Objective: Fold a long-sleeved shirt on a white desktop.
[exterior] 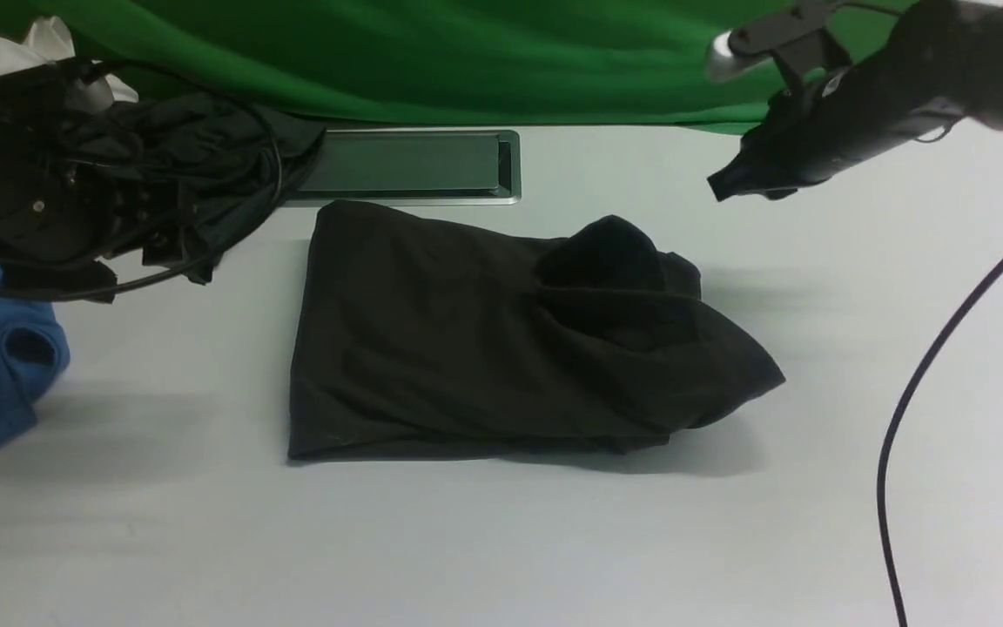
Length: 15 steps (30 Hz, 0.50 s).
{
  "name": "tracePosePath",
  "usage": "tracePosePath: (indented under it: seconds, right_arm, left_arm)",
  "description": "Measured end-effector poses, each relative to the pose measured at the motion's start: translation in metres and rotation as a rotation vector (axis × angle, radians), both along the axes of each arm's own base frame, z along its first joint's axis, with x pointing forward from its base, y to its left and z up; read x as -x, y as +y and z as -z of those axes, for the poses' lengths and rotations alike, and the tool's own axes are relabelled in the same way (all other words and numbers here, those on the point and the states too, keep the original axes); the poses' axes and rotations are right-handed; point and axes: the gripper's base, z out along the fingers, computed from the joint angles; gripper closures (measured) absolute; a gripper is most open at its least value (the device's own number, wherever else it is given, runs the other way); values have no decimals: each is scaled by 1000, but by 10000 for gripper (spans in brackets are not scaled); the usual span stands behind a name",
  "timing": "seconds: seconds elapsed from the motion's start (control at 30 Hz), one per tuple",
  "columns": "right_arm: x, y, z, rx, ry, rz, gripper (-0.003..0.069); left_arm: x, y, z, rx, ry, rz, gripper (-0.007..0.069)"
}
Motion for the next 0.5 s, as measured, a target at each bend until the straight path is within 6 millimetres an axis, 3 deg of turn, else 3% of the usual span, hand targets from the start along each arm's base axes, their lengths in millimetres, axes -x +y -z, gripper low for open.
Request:
tracePosePath:
  seconds: [0.1,0.23,0.4,0.5]
  right_arm:
    - [11,18,-13,-26,5,-40,518]
    - [35,74,-26,-43,-17,-184,389]
    - [57,127,-10,-23,4,-331,265]
    - [56,135,7,-13,32,-340,250]
  left_arm:
    - [0,0,0,2,1,0,-20]
    - [0,-1,0,17,-2,-4,-12]
    - [0,-1,0,16,-3,1,-10]
    - [0,-2,0,18,-3,2,-8]
